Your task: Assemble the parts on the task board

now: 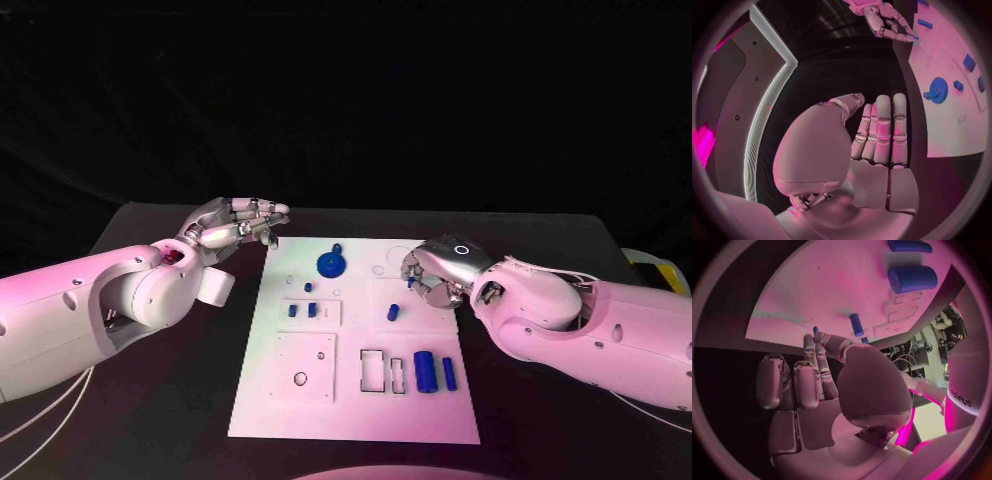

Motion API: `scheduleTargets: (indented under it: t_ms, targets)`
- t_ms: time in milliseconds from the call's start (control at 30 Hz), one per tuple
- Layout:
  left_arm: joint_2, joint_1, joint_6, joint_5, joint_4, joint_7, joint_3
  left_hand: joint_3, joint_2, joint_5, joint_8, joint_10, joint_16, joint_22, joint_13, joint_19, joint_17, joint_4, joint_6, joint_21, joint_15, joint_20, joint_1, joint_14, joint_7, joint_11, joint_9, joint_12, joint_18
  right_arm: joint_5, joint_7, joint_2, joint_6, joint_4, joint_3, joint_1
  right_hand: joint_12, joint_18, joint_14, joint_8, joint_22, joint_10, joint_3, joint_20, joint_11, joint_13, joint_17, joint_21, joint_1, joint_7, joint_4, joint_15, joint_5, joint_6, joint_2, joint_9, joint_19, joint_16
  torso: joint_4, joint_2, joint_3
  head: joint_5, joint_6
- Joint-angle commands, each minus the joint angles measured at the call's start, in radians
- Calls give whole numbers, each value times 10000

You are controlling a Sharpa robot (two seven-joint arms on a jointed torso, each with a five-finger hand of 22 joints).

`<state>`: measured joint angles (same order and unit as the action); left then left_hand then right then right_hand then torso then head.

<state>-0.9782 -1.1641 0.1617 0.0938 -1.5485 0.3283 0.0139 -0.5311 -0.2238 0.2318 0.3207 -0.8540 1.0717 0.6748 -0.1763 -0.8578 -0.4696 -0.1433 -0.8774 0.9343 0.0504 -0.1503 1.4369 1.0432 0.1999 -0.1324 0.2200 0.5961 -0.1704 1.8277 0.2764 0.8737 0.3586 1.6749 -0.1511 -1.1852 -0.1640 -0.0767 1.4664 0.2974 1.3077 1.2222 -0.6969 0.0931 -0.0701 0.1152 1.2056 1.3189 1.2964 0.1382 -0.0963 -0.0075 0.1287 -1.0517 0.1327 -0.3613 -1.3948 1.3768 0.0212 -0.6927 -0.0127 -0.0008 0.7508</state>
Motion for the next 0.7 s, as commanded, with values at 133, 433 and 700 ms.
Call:
scheduleTargets:
  t_ms: [133, 433, 700]
  targets:
    - [10, -3, -185, -52, 32, 48, -7, 85, 29, 9, -59, 108, -44, -14, 15, -59, 13, 2, 78, -67, 79, -29, 1, -6, -19, -18, -18, -48, -125, -280, -306, 143, 888, 402, 40, -48, -2, 91, 407, 32, 465, 57, -48, -1, 37, 4, 1, 83, -10, -17, -15, -42, -39, -48, -71, 8, -99, 66, 0, 4, -9, 44, 0]
    - [45, -2, -201, -52, 74, 50, -7, 89, 27, 10, -62, 131, -46, -18, 20, -61, 14, 8, 89, -74, 85, -34, 6, -10, -12, -26, -19, -54, -125, -665, -543, 11, 1315, 920, 61, -39, 8, 92, 404, 40, 475, 60, -33, 2, 30, 8, 1, 88, -42, -6, -7, -37, -70, -44, -50, -7, -97, 70, 8, -4, -12, 231, 22]
    - [179, -3, -223, -52, 152, 26, -6, 90, 27, 11, -62, 141, -47, -20, 22, -62, 15, 12, 91, -76, 87, -35, 10, -11, -11, -28, -18, -57, -126, -964, -733, -608, 1304, 1121, 55, 126, 12, 87, 401, 43, 459, 61, -29, 3, 28, 9, -14, 68, -51, -4, -3, -36, -84, -42, -49, -13, -82, 64, 25, 27, -27, 498, 125]
